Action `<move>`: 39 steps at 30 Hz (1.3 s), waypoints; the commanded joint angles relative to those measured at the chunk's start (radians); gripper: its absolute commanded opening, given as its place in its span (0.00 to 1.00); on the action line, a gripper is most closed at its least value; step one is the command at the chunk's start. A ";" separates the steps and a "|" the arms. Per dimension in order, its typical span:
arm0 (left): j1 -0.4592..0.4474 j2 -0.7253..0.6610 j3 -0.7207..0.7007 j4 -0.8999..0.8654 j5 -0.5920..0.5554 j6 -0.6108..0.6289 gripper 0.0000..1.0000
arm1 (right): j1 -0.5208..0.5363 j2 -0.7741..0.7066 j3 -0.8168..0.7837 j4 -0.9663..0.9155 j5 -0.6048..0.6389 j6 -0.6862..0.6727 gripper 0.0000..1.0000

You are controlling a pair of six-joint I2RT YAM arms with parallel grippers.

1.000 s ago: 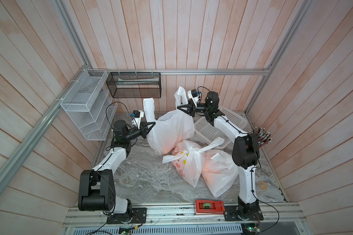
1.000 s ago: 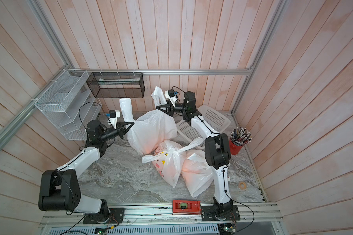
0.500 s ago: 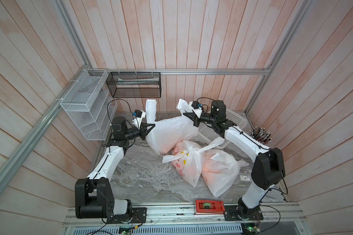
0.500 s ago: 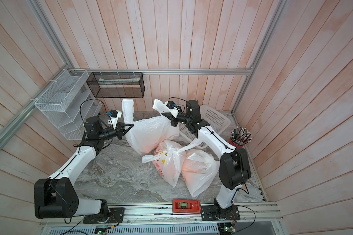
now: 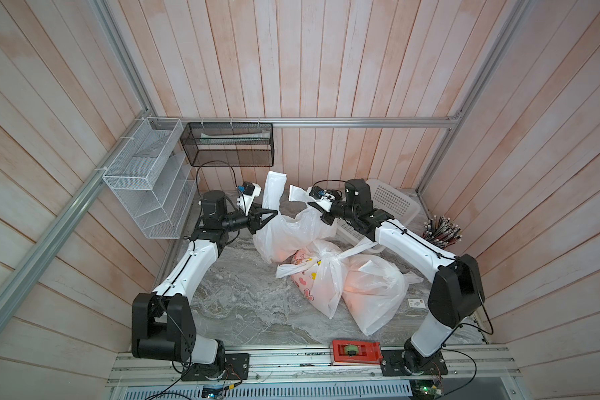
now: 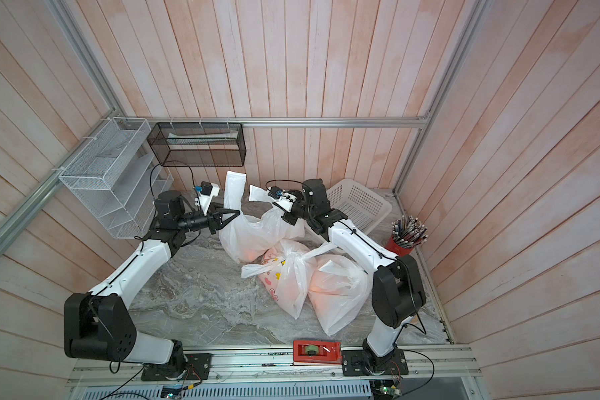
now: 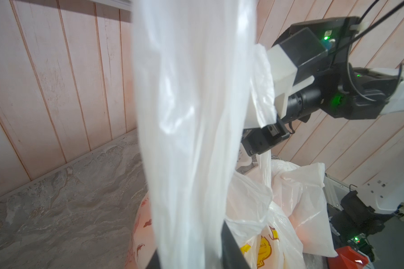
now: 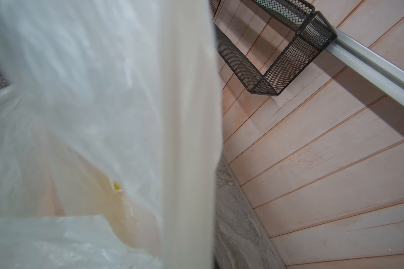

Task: Place the oranges into plastic bags & tie knots
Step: Adjust the plastic bag at the center of the board.

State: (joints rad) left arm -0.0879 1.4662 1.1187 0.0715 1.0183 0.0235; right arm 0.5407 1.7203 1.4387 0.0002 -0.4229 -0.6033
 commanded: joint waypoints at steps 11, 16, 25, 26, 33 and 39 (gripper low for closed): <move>-0.010 0.045 0.077 -0.056 -0.030 0.034 0.00 | 0.016 -0.077 -0.056 0.076 0.003 -0.002 0.00; -0.010 0.076 0.099 -0.155 -0.005 0.078 0.00 | 0.044 -0.083 -0.058 0.081 0.011 -0.043 0.00; -0.045 0.111 0.110 -0.112 0.080 0.048 0.19 | 0.085 -0.008 0.019 0.059 0.021 -0.066 0.00; -0.049 0.117 0.114 -0.110 0.085 0.046 0.22 | 0.088 0.000 0.027 0.057 0.020 -0.066 0.00; -0.065 0.124 0.099 -0.026 0.113 -0.007 0.37 | 0.089 0.033 0.052 0.040 0.042 -0.065 0.00; -0.089 0.125 0.119 -0.024 0.122 -0.007 0.47 | 0.093 0.050 0.060 0.024 0.062 -0.067 0.00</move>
State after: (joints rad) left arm -0.1619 1.5841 1.2102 0.0212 1.1152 0.0219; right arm 0.6250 1.7546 1.4677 0.0475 -0.3813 -0.6594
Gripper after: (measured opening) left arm 0.471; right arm 0.042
